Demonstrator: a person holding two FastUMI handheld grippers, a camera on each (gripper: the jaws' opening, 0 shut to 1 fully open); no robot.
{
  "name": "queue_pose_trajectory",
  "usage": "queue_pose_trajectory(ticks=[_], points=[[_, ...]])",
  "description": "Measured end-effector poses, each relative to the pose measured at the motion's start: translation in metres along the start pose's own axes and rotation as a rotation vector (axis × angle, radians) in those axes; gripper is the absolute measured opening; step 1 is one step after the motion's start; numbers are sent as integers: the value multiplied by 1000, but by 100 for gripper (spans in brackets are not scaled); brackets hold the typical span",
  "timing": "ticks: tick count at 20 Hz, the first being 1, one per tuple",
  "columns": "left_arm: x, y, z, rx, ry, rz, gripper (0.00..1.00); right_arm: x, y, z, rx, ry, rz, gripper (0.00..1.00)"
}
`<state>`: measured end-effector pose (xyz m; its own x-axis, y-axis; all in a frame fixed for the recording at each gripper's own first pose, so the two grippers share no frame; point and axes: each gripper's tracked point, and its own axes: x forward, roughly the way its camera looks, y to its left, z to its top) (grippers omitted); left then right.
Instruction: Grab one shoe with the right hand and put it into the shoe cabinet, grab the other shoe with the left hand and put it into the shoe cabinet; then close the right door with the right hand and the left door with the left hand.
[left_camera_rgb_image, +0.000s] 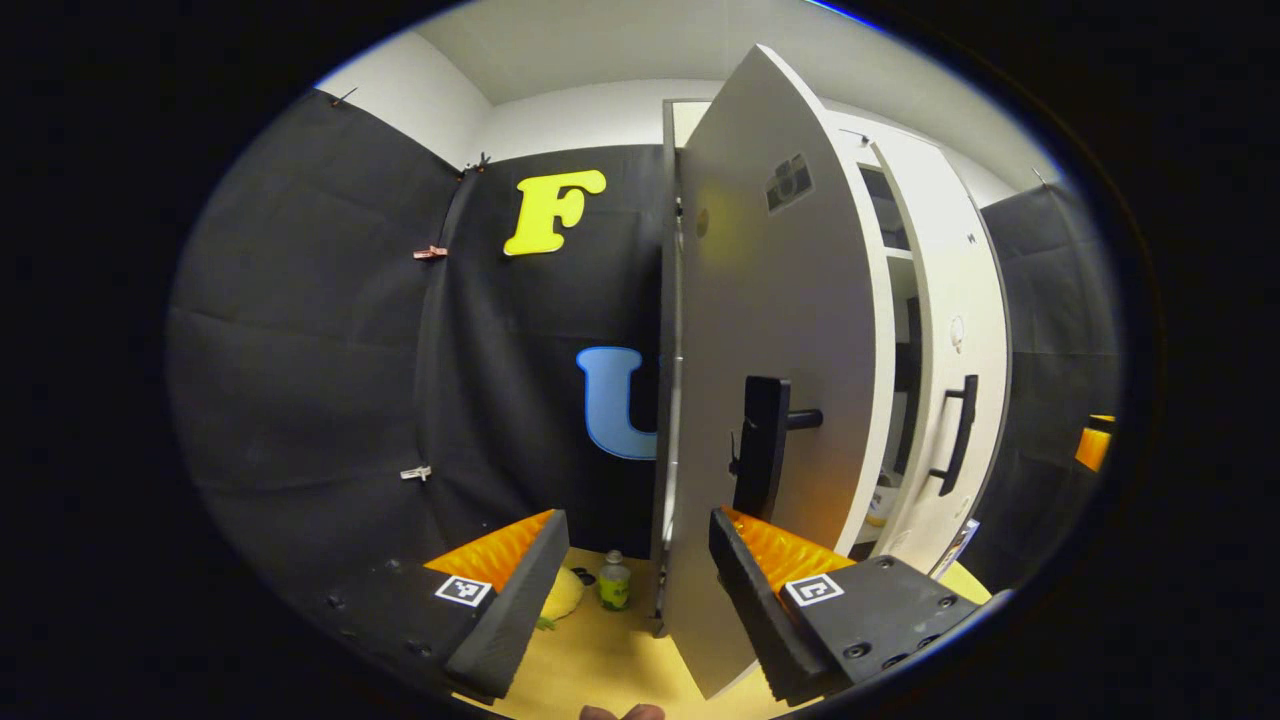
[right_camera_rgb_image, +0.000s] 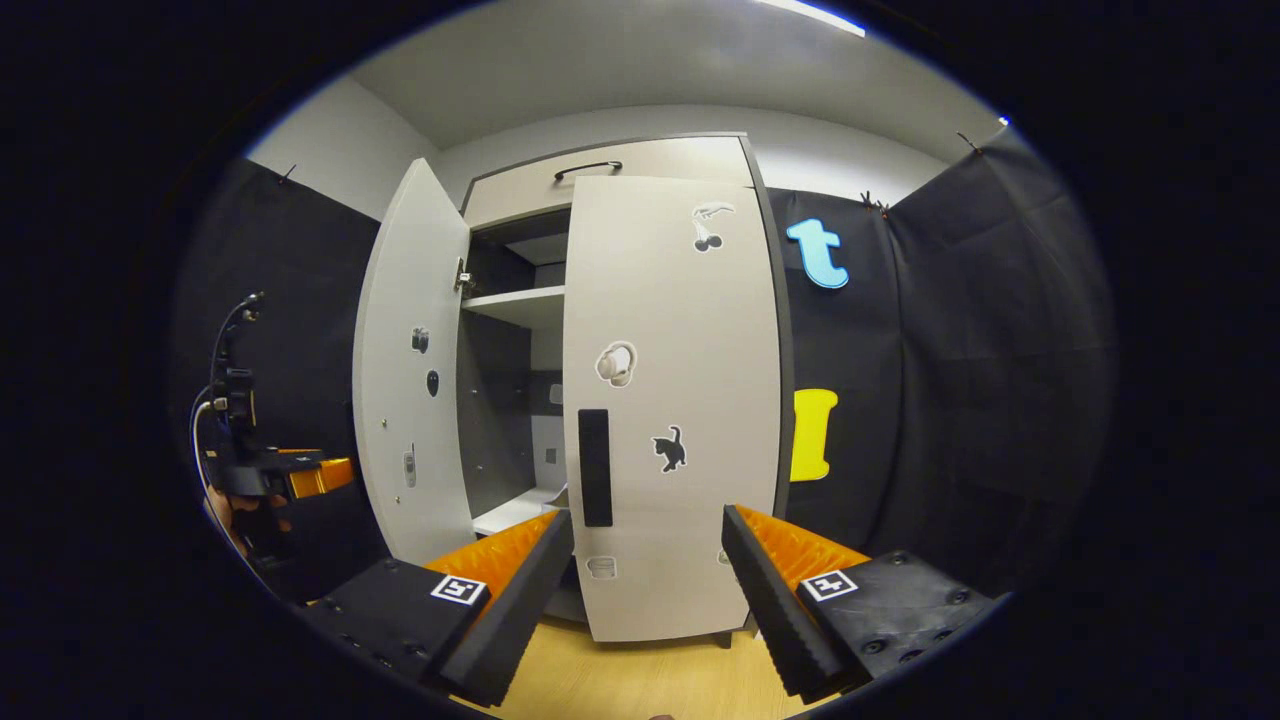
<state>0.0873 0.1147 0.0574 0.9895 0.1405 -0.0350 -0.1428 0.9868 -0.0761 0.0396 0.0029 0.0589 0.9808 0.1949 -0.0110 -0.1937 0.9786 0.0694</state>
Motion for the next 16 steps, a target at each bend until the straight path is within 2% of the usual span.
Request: queue_pose_trajectory(ticks=[5,9,16], points=[[-3,-67,10,-1,-34,-125,92,3,-10,-5,-11,15,-12,98],[-14,-90,6,2,-29,-154,93,-2,-7,-4,0,8,-22,98],[-47,-94,4,15,-28,-163,94,-11,1,-3,-11,-6,-45,98]])
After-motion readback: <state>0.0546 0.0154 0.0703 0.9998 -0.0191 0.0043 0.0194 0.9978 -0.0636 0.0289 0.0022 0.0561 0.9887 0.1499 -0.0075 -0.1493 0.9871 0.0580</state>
